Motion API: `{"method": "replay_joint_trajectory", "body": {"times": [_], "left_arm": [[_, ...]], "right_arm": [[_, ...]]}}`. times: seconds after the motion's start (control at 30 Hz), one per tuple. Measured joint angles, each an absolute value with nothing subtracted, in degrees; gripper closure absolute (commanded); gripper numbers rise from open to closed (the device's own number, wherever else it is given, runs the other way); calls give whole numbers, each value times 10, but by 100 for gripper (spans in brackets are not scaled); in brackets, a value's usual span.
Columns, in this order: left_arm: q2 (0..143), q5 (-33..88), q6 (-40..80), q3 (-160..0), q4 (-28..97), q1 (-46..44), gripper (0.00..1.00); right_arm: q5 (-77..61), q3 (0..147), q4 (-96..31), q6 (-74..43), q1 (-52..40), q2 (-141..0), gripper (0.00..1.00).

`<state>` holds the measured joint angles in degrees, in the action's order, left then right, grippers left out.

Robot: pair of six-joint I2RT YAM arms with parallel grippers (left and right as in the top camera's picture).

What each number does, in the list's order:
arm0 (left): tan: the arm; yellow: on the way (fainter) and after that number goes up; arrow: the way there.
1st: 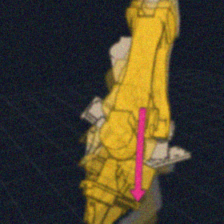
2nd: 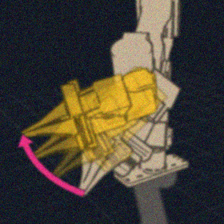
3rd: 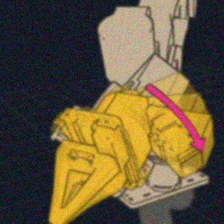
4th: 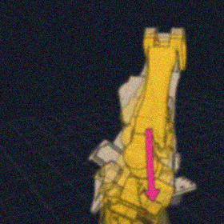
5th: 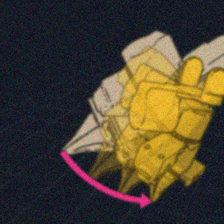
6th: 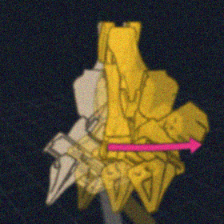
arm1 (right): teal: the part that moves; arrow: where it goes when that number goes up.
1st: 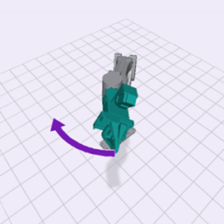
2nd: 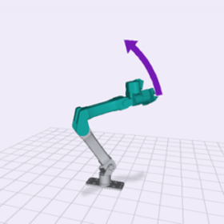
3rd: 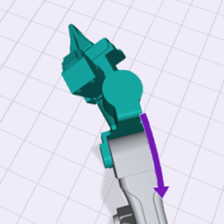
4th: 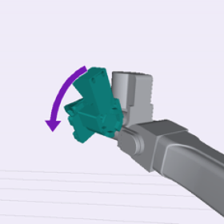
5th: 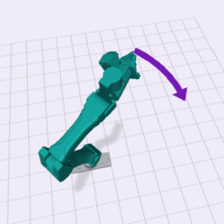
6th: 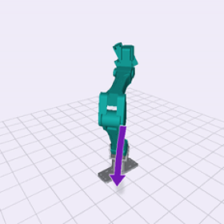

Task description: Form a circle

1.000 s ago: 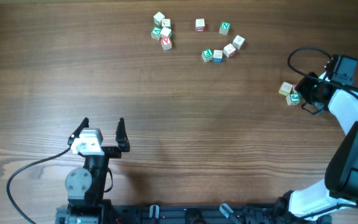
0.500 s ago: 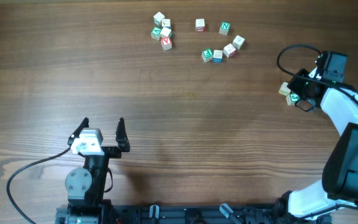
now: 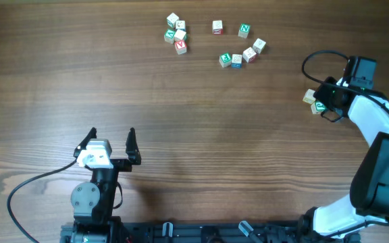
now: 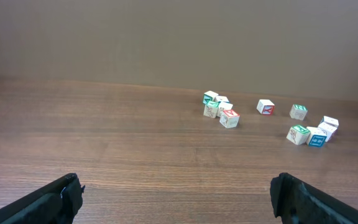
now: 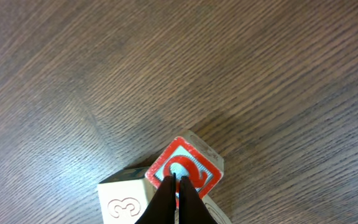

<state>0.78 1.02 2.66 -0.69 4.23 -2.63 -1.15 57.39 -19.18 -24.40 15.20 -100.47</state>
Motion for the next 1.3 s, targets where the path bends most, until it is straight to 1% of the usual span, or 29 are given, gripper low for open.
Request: {"method": "replay_joint_trajectory", "body": {"times": [1.3], "left_arm": [[8,10,27,-7,42,-26,0]], "right_arm": [[39,575,-184,-248,152,-1012,95]]}}
